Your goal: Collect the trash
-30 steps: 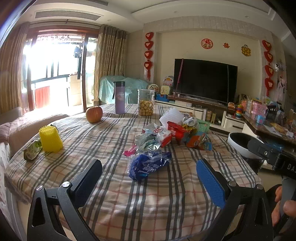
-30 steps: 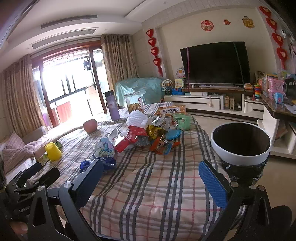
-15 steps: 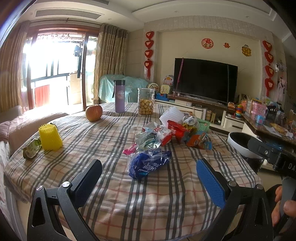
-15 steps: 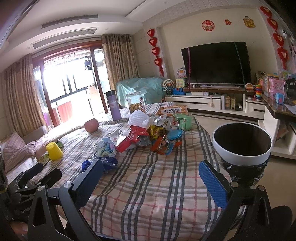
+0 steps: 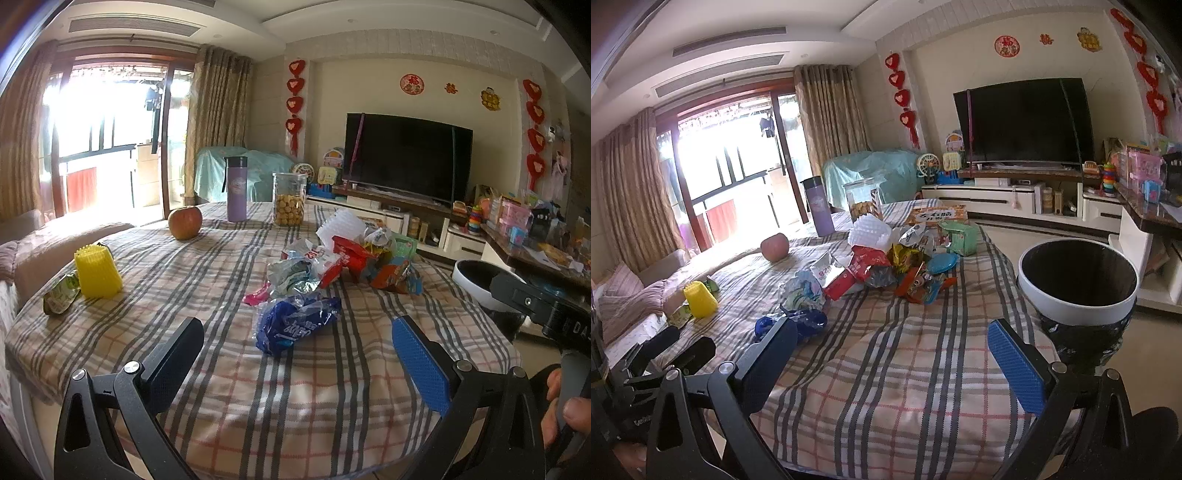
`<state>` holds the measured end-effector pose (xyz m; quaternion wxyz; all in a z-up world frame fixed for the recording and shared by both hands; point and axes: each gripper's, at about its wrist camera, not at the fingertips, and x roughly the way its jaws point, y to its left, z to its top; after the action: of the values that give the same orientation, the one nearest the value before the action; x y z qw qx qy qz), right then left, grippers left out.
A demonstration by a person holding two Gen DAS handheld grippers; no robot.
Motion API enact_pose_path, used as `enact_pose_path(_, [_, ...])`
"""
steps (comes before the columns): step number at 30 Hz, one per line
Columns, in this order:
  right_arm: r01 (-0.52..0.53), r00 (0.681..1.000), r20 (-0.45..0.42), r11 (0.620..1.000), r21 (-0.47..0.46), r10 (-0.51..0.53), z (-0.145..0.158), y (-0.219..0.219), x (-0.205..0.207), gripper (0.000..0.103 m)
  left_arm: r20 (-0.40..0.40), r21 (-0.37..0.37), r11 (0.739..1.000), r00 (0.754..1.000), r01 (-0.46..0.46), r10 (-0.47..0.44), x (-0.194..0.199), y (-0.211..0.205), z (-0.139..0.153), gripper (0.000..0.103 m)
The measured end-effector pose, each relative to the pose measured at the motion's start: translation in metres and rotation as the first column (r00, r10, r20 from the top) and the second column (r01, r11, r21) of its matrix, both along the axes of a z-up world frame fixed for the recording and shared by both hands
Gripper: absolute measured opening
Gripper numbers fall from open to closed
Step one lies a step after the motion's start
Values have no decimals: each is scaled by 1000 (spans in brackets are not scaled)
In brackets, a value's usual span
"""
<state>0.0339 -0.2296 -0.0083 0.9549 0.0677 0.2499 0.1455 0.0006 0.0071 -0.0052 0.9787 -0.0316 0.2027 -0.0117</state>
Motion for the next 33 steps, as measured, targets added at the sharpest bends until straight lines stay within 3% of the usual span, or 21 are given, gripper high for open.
enact_pose_path(6, [-8, 1000, -26, 1000, 22, 8, -4, -4, 9, 103, -11, 18, 1000, 1000, -11, 11, 6, 2, -3, 102])
enact_pose_path(16, [-2, 994, -113, 1000, 14, 3, -20, -10, 50, 103, -107, 60, 998, 994, -8, 15, 47, 10, -18, 102])
enact_pose_path(26, [-14, 973, -229, 1000, 14, 17, -49, -6, 105, 103, -202, 24, 999, 979, -28, 33, 106, 24, -34, 102])
enact_pose_path(33, [10, 952, -306, 1000, 19, -4, -67, -4, 147, 102, -236, 4, 1000, 972, 3, -2, 130, 23, -41, 100])
